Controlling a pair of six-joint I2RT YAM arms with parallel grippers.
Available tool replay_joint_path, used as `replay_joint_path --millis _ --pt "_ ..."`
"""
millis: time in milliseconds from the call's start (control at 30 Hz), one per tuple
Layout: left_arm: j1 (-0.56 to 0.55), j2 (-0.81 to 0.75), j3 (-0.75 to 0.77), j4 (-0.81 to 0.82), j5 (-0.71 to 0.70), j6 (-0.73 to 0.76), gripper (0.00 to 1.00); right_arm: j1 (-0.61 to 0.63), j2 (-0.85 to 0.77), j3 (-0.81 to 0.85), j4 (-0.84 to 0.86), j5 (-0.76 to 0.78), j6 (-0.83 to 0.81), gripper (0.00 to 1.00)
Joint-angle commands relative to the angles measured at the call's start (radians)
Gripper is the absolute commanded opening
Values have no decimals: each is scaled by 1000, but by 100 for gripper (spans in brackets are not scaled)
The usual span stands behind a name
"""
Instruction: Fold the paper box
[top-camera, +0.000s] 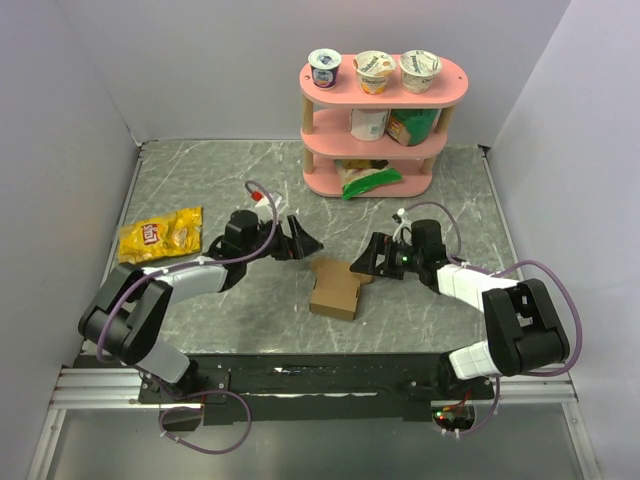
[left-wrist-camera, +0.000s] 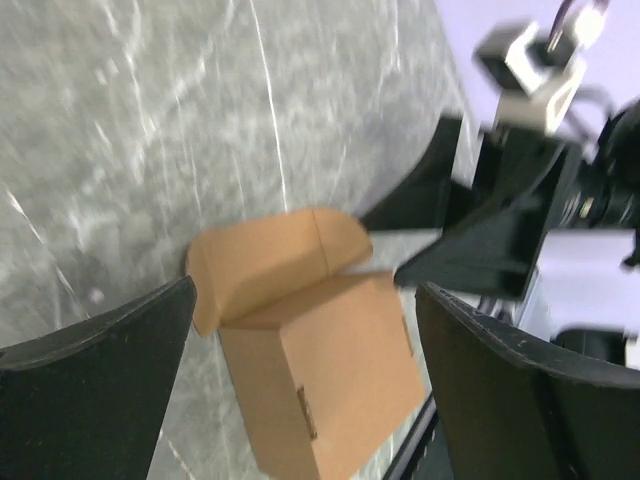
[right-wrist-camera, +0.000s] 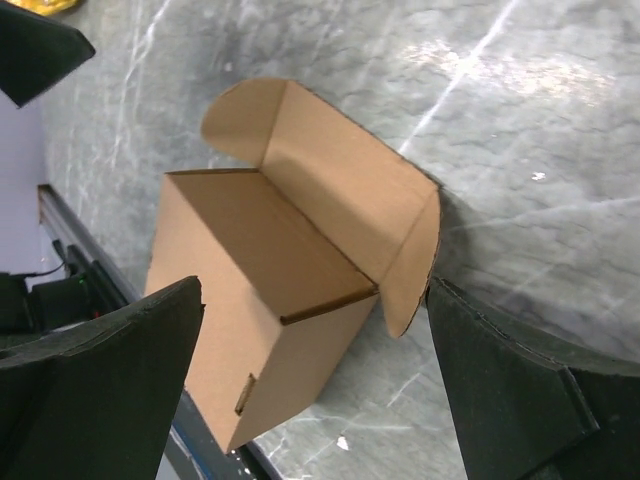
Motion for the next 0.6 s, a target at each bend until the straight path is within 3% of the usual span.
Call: replay_joint_path --millis 0,200,400,500,567 --pt "-22 3 -9 -92 96 100 96 9 -6 0 52 -28 5 100" --pt "-105 45 32 -187 -9 127 82 23 -18 -6 57 -28 3 99" --pt "-144 72 43 -191 -32 121 60 74 -8 14 60 -13 20 97" --pt "-157 85 47 -191 -38 120 51 100 -3 14 52 7 20 93" --pt "-165 89 49 -193 -52 118 47 127 -3 18 37 36 15 83"
